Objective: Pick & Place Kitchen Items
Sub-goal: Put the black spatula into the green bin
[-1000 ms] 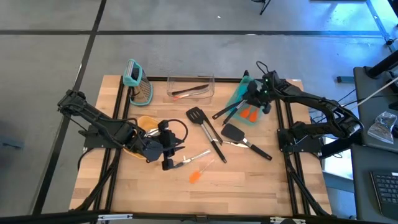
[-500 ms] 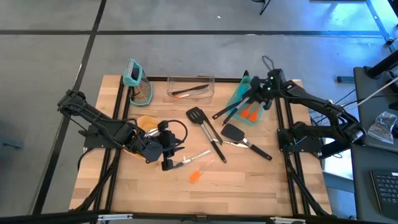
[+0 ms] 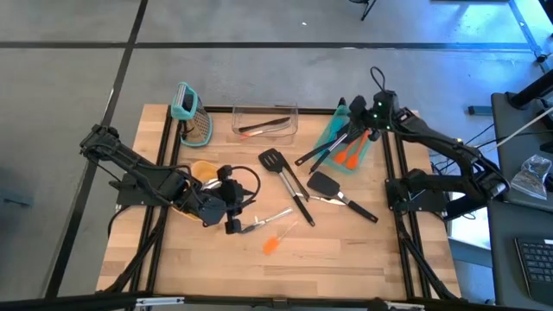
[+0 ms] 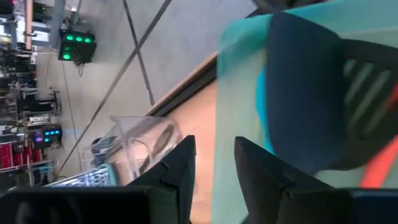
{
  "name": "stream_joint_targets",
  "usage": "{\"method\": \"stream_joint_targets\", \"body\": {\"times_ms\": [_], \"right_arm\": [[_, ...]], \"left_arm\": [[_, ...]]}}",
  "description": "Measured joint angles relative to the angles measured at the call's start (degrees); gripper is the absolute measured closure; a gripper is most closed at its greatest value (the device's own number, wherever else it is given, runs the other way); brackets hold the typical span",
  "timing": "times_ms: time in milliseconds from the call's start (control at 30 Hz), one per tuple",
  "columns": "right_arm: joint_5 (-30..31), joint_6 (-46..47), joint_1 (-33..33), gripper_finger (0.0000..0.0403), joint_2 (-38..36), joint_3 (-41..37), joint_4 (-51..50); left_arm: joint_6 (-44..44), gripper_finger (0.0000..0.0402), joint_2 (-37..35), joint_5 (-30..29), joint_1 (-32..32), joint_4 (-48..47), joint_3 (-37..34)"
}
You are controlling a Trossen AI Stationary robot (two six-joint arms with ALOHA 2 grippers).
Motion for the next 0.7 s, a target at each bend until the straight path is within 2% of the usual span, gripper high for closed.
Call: {"method": "stream_joint_targets", "body": {"times_ms": [367,700], "right_arm": [[1.96,-0.71,3.57,0.0288,6.15,6.10,-3.57],[9.06,-3.16,5.69,0.0288,15.02,18.59,-22.08]], "left_arm": [[0.01,0.0309,0.00,-0.08,0.02,0.01,0.00],[-0.11,0.0309,0.00,-0.90,0.00,-1.44,0.00]]}}
